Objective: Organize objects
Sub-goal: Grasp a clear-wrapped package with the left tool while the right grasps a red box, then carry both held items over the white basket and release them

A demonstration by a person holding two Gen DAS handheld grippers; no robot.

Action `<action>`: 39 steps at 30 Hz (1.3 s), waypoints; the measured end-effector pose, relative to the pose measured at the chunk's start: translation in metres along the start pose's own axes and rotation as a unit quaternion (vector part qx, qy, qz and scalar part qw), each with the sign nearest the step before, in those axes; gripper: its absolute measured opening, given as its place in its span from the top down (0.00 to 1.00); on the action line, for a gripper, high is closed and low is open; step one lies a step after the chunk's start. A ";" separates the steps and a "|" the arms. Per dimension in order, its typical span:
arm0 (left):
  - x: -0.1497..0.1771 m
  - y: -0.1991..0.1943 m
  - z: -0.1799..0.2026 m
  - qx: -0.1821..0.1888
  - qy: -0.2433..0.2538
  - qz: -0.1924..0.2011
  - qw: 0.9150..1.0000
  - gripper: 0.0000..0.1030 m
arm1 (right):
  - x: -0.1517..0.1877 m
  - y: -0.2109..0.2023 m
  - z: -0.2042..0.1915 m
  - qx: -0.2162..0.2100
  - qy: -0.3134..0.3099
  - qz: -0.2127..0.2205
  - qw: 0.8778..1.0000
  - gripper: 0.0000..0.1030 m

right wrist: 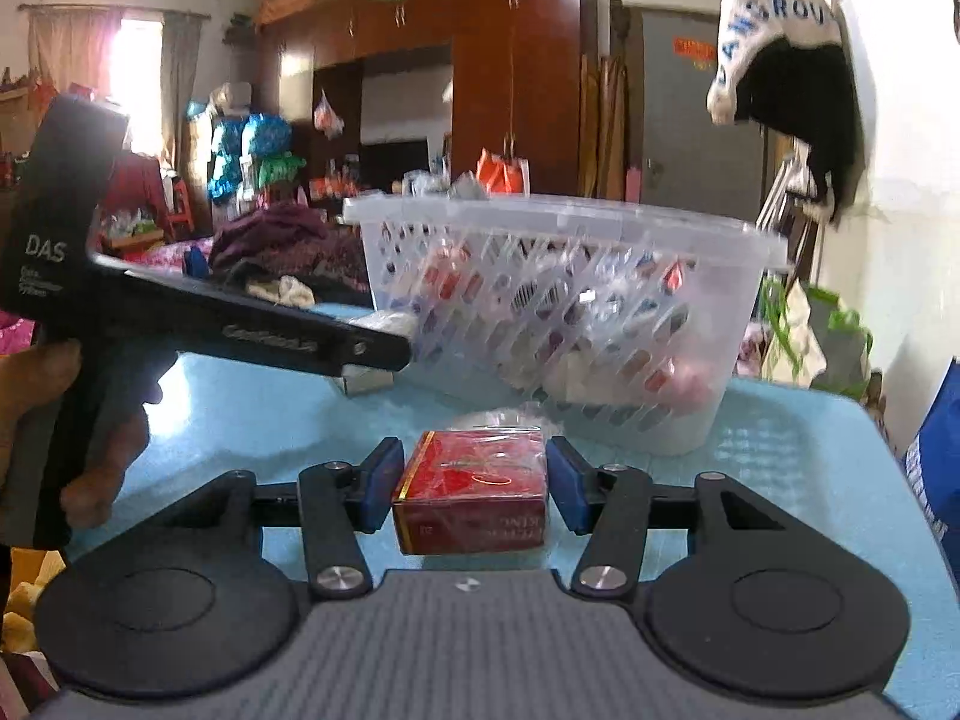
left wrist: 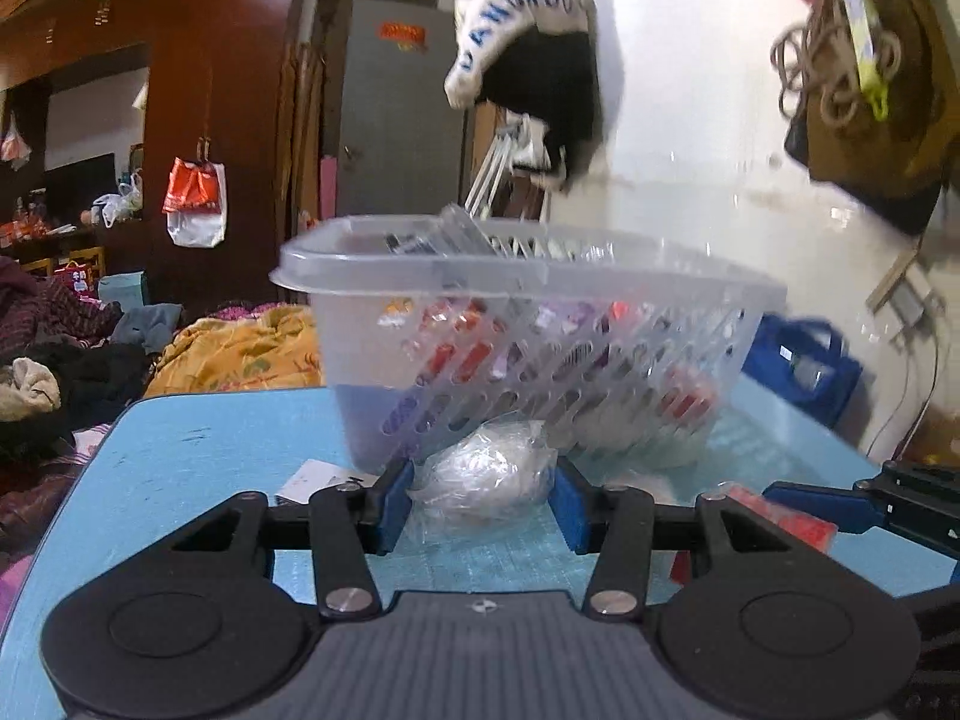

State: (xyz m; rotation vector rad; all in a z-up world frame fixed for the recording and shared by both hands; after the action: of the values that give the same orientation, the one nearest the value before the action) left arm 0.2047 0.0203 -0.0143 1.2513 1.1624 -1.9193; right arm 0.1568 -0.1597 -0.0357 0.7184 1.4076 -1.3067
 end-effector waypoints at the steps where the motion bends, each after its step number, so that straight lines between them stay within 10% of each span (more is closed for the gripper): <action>1: 0.000 -0.004 -0.002 0.000 -0.005 0.008 1.000 0.49 | -0.001 -0.003 0.000 0.007 -0.003 0.009 1.000 0.46; 9: -0.033 -0.035 0.000 0.026 -0.020 0.063 0.997 0.49 | -0.020 -0.026 0.003 0.009 -0.001 0.049 0.999 0.46; 19: -0.162 0.041 0.000 0.008 -0.021 0.043 0.999 0.49 | -0.169 0.020 0.048 0.092 -0.012 0.108 0.990 0.46; 23: -0.164 0.074 -0.015 0.003 -0.035 0.016 0.999 0.45 | -0.177 0.074 0.070 0.064 0.028 0.044 0.997 0.45; 25: -0.161 0.083 -0.019 -0.011 -0.019 0.010 1.000 0.27 | -0.172 0.088 0.072 0.066 0.028 0.037 0.997 0.41; 27: -0.155 0.081 -0.019 -0.022 -0.007 0.008 1.000 0.27 | -0.165 0.090 0.069 0.066 0.021 0.044 0.997 0.14; 30: -0.148 0.063 -0.016 -0.013 0.002 0.018 1.000 0.27 | -0.159 0.071 0.065 0.068 0.014 0.073 0.995 0.02; 39: -0.062 -0.015 -0.009 -0.059 0.068 0.009 0.996 0.12 | -0.092 0.008 0.047 -0.001 0.018 0.047 0.999 0.00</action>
State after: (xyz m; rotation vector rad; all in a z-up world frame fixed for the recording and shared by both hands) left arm 0.2209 0.0354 0.0458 1.3406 1.3079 -1.7474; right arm 0.2037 -0.1825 0.0539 0.8020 1.3863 -1.2248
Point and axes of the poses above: each gripper's, at about its wrist camera, not at the fingertips, and y roughly the way its jaws point, z to its right, x to its underside, the point moved 7 cm from there along y, roughly the way its jaws point, and after that the axes turned 14 degrees about x, right-handed, at the moved point
